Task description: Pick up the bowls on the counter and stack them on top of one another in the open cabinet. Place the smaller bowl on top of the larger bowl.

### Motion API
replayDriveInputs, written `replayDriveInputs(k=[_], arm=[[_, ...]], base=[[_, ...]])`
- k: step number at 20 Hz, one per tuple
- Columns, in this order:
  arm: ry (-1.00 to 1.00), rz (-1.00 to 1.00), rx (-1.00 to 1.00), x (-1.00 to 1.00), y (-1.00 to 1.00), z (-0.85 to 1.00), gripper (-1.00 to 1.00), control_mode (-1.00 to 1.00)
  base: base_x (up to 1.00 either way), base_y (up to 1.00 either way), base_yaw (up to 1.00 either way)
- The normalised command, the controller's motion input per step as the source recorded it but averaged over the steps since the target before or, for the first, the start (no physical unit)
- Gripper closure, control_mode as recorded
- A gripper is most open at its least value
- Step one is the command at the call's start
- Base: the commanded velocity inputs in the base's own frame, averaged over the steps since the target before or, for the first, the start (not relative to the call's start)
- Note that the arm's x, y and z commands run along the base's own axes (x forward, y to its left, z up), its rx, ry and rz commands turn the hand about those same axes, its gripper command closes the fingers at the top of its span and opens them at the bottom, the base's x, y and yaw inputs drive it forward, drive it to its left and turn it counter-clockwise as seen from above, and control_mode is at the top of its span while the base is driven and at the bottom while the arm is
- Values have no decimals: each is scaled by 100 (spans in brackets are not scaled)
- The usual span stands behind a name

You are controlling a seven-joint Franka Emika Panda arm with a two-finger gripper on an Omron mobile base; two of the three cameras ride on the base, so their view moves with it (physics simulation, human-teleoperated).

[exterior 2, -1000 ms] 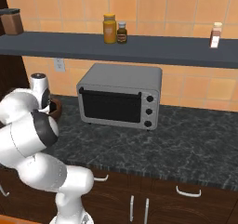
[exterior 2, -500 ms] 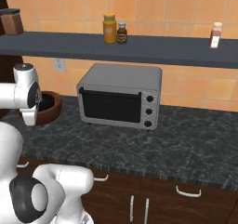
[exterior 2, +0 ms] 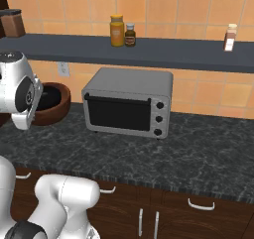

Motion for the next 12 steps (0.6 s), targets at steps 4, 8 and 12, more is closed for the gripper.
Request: replayDriveInputs(k=[4, 8, 12], arm=[[-31, -6, 0, -1, -29, 100, 100, -100], [-40, -2, 0, 0, -14, 100, 100, -100], [-12, 0, 0, 9, -22, 100, 100, -100]], base=[[0, 0, 0], [0, 0, 0], [0, 0, 0]])
